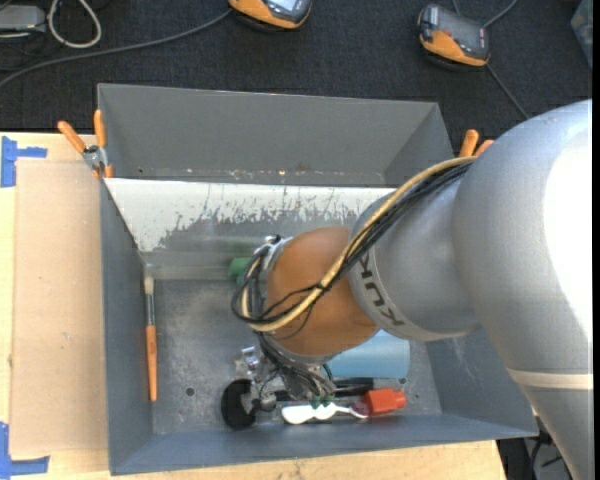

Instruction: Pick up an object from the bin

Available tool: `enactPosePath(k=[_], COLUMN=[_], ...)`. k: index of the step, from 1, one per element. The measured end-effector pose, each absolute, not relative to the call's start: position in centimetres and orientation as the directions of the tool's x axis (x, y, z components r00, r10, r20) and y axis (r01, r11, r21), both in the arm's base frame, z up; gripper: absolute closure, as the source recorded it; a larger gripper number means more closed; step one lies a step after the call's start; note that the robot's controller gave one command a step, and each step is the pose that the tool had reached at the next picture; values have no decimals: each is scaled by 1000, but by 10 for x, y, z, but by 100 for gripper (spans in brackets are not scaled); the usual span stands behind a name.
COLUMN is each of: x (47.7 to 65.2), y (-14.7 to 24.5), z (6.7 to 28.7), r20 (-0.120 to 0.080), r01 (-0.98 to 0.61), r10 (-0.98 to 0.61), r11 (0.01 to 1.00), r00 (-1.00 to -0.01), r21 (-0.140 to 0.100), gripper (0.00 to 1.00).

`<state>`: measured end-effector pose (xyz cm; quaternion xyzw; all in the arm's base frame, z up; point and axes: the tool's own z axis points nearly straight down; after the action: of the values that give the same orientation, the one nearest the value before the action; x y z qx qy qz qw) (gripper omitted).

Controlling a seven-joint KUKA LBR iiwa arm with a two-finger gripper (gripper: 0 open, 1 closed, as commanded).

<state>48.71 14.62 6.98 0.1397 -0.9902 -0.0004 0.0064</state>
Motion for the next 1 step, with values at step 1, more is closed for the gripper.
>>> enactPosePath(k=[1], x=[487], y=[146], z=[70], r20=[13], r01=[-276], r10=[-276], r11=[961], r00=[-961], r21=[3], gripper=[100])
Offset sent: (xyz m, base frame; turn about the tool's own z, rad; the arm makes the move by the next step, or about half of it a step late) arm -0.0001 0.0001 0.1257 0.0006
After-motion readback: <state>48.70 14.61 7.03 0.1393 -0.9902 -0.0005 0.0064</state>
